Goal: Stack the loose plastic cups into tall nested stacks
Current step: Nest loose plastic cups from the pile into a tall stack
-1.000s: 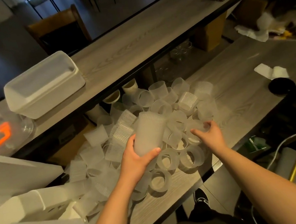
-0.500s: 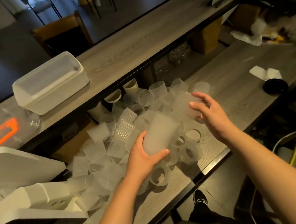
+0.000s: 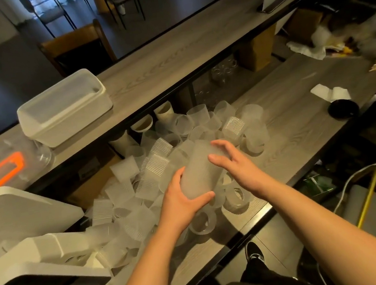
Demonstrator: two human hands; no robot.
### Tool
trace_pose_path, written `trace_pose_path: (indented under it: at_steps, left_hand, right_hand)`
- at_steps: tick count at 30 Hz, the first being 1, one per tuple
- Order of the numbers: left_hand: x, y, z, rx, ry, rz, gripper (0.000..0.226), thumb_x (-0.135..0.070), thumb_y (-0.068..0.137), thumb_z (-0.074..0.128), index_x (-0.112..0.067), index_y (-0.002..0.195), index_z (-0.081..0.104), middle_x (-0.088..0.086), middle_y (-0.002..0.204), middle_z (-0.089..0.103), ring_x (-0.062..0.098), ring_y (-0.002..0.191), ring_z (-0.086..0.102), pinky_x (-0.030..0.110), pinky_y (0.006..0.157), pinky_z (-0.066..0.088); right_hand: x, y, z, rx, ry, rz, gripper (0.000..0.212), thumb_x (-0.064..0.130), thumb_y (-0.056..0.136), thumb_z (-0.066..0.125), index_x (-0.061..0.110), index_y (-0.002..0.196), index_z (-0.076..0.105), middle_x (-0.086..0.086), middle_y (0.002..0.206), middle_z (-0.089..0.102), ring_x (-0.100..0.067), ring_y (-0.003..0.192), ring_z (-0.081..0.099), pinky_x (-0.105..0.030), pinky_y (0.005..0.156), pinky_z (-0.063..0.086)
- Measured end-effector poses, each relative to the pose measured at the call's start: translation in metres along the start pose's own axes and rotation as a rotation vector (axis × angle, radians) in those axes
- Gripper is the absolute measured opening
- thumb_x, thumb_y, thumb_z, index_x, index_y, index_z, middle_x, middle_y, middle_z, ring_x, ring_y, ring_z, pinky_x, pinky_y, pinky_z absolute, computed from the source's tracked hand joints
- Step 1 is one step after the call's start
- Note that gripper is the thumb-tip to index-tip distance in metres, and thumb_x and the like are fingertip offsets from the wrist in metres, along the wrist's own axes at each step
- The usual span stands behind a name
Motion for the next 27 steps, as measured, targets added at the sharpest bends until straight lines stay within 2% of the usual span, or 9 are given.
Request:
trace_pose_path:
  at_steps: [4, 7, 9, 11, 14, 17, 20, 23, 27]
  left_hand:
    - [0.003, 0.002, 0.003, 0.005, -0.036, -0.023, 0.078, -0.044, 0.064, 0.089, -0.035, 0.128, 0.045, -0.014, 0.117, 0.056, 0.003, 0.104, 0.056, 0.026, 0.08, 0.05]
    - [0.001, 0.006, 0.005, -0.001, -0.097, -0.054, 0.071, -0.039, 0.068, 0.088, -0.036, 0.124, 0.045, -0.017, 0.113, 0.056, 0.002, 0.101, 0.057, 0.02, 0.074, 0.047]
    - [-0.001, 0.012, 0.005, -0.003, -0.119, -0.075, 0.069, -0.039, 0.069, 0.088, -0.034, 0.124, 0.046, -0.016, 0.113, 0.056, 0.002, 0.099, 0.057, 0.019, 0.071, 0.047]
    - [-0.002, 0.017, 0.005, -0.018, -0.136, -0.084, 0.069, -0.039, 0.069, 0.088, -0.032, 0.125, 0.047, -0.016, 0.112, 0.056, 0.002, 0.098, 0.058, 0.02, 0.071, 0.048]
    - [-0.003, 0.026, 0.005, -0.048, -0.165, -0.098, 0.07, -0.037, 0.068, 0.089, -0.031, 0.125, 0.048, -0.015, 0.113, 0.057, 0.002, 0.097, 0.058, 0.019, 0.071, 0.048]
    - [-0.004, 0.035, 0.007, -0.055, -0.168, -0.115, 0.084, -0.053, 0.058, 0.086, -0.033, 0.128, 0.046, -0.016, 0.116, 0.055, 0.003, 0.1, 0.058, 0.026, 0.076, 0.053]
    - [-0.004, 0.043, 0.008, -0.062, -0.144, -0.139, 0.098, -0.066, 0.049, 0.079, -0.031, 0.133, 0.044, -0.015, 0.118, 0.055, 0.005, 0.102, 0.058, 0.035, 0.082, 0.057]
    - [-0.005, 0.05, 0.008, -0.075, -0.143, -0.151, 0.097, -0.066, 0.048, 0.079, -0.033, 0.132, 0.044, -0.013, 0.12, 0.055, 0.008, 0.105, 0.057, 0.038, 0.086, 0.057]
    - [-0.004, 0.056, 0.006, -0.106, -0.136, -0.172, 0.095, -0.067, 0.047, 0.079, -0.033, 0.13, 0.046, -0.012, 0.119, 0.056, 0.008, 0.104, 0.058, 0.038, 0.085, 0.057]
  right_hand:
    - [-0.007, 0.007, -0.001, 0.079, 0.02, 0.026, 0.091, 0.081, 0.079, 0.049, 0.031, 0.153, 0.032, 0.008, 0.155, 0.035, -0.011, 0.14, 0.036, -0.039, 0.117, 0.032]
    - [-0.025, 0.019, -0.019, -0.054, 0.09, 0.038, 0.092, 0.08, 0.08, 0.049, 0.029, 0.154, 0.029, 0.005, 0.152, 0.04, -0.012, 0.138, 0.041, -0.041, 0.117, 0.034]
    - [-0.044, 0.027, -0.04, -0.194, 0.096, 0.085, 0.083, 0.07, 0.086, 0.052, 0.026, 0.153, 0.034, 0.003, 0.144, 0.048, -0.014, 0.132, 0.047, -0.041, 0.114, 0.039]
    - [-0.066, 0.032, -0.062, -0.295, 0.063, 0.13, 0.07, 0.051, 0.092, 0.061, 0.02, 0.15, 0.038, 0.001, 0.133, 0.053, -0.015, 0.124, 0.052, -0.032, 0.103, 0.045]
    - [-0.104, 0.039, -0.088, -0.349, -0.07, 0.195, 0.064, 0.024, 0.091, 0.07, 0.014, 0.148, 0.041, -0.007, 0.133, 0.053, -0.017, 0.118, 0.051, -0.023, 0.087, 0.043]
    - [-0.142, 0.046, -0.1, -0.282, -0.222, 0.262, 0.073, 0.017, 0.085, 0.075, 0.013, 0.149, 0.039, -0.01, 0.14, 0.049, -0.023, 0.128, 0.048, -0.033, 0.098, 0.045]
    - [-0.171, 0.053, -0.103, -0.149, -0.299, 0.311, 0.087, 0.018, 0.08, 0.081, 0.014, 0.152, 0.032, -0.011, 0.153, 0.04, -0.027, 0.138, 0.039, -0.044, 0.114, 0.037]
    - [-0.183, 0.058, -0.099, -0.014, -0.332, 0.325, 0.099, 0.017, 0.074, 0.085, 0.016, 0.154, 0.027, -0.011, 0.156, 0.034, -0.028, 0.142, 0.034, -0.042, 0.115, 0.031]
    - [-0.186, 0.072, -0.093, 0.047, -0.4, 0.278, 0.103, 0.013, 0.07, 0.087, 0.017, 0.154, 0.028, -0.008, 0.153, 0.037, -0.026, 0.142, 0.034, -0.038, 0.116, 0.029]
Point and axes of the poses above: each hand's wrist, its own y-axis towards the middle knuckle, its own z-axis out of the palm, x = y × z, the point moved 4 cm from there along y, towards the middle knuckle
